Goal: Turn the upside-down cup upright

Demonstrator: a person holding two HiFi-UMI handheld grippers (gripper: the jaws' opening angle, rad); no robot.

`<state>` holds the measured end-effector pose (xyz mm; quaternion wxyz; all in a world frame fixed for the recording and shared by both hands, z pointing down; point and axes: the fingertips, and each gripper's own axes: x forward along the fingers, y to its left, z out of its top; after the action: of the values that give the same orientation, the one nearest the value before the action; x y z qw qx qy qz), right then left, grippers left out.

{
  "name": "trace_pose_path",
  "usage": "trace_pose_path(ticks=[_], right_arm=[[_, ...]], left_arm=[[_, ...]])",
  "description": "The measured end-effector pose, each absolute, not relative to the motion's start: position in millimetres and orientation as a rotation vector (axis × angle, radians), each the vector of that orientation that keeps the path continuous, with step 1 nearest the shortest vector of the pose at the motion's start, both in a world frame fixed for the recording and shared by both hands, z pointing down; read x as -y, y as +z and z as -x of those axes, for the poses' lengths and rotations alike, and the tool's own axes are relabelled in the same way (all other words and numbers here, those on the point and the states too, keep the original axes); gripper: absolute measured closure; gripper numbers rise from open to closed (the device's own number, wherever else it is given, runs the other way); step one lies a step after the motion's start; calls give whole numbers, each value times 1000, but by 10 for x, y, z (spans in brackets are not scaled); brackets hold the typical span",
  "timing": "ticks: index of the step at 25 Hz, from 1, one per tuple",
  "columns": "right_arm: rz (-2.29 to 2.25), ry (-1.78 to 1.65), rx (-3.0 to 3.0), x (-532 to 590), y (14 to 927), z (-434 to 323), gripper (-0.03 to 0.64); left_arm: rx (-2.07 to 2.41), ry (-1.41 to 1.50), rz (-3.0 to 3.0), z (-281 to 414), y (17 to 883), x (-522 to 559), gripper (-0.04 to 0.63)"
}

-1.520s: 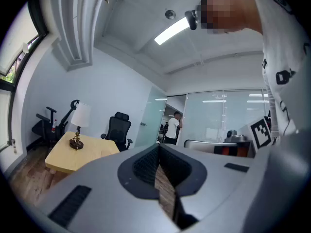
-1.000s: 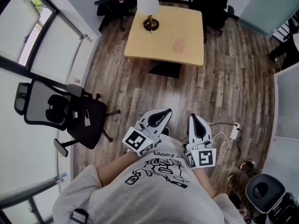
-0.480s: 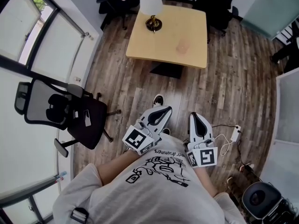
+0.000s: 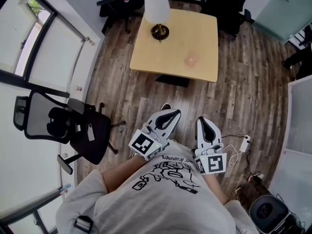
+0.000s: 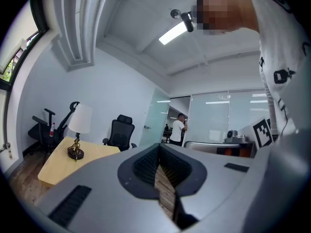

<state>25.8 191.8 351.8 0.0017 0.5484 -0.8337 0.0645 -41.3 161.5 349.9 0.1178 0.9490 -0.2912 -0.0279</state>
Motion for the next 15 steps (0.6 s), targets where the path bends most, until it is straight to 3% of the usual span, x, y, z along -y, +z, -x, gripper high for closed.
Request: trace_pose_path(ticks=[15], right_arm=[[-1740, 196, 2561, -366, 3461, -240, 592]], left_arm=[[728, -76, -2810, 356, 3430, -105, 586]])
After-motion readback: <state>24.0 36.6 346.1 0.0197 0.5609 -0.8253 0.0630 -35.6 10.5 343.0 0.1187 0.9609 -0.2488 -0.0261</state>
